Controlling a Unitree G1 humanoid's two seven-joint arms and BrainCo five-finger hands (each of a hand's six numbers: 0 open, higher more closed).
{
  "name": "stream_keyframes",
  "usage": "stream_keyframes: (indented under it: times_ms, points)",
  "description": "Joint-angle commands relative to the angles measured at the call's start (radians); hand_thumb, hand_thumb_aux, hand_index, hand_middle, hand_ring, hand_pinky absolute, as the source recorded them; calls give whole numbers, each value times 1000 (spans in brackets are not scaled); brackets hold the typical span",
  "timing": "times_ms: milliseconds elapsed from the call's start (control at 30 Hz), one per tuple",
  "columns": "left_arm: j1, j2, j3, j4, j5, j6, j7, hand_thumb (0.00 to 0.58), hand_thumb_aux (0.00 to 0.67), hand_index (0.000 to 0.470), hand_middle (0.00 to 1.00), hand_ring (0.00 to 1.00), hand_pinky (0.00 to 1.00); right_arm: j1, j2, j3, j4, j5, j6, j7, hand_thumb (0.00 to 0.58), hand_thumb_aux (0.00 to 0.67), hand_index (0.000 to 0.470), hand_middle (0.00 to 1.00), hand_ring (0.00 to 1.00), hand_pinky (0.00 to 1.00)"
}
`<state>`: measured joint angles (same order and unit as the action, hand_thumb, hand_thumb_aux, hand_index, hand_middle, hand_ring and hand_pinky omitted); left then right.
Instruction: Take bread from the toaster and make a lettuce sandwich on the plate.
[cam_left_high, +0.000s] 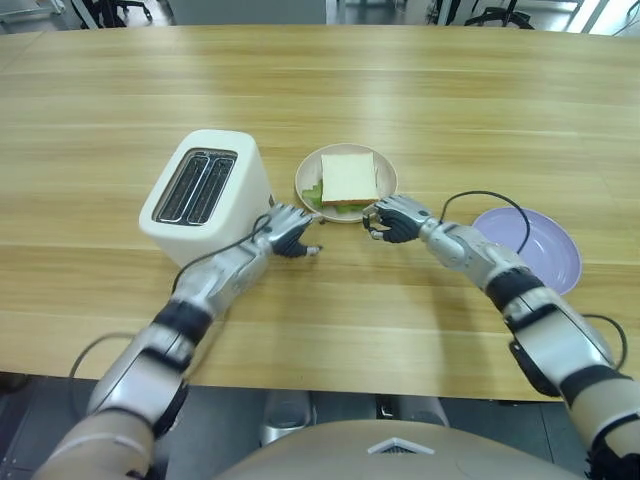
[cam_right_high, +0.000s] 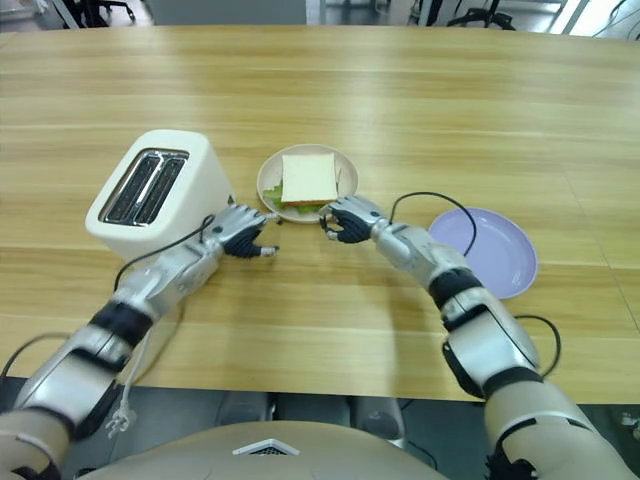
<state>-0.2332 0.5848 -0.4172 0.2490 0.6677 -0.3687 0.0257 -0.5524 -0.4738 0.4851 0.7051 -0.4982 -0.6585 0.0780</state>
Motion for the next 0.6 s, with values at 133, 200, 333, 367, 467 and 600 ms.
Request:
stream_keyframes:
  times_ms: [133,200,333,367,467,600]
  points:
    - [401,68,127,-486,-569,-29,-277,0,0,0,0,0,0,309,-133,-157,-488,549,-7,306,0,0,0,0,0,0]
    - [501,66,149,-576,-727,-47,-330,0,0,0,0,0,0,409,-136,-185,-587,710,27,377,0,0,0,0,0,0]
    - [649,41,184,-657,-962,-131,-415,0,0,0,0,0,0,592,-112,-227,-724,1000,88,517,0,0,0,0,0,0]
    - [681,28,195,-664,-1018,-160,-435,0,0,0,0,0,0,640,-104,-237,-760,1080,107,558,0,0,0,0,0,0]
    - [746,-15,220,-673,-1160,-213,-506,0,0,0,0,0,0,736,-80,-272,-832,1249,164,685,0,0,0,0,0,0]
    - [786,-72,235,-684,-1335,-244,-615,0,0,0,0,0,0,796,-28,-324,-875,1417,246,838,0,0,0,0,0,0]
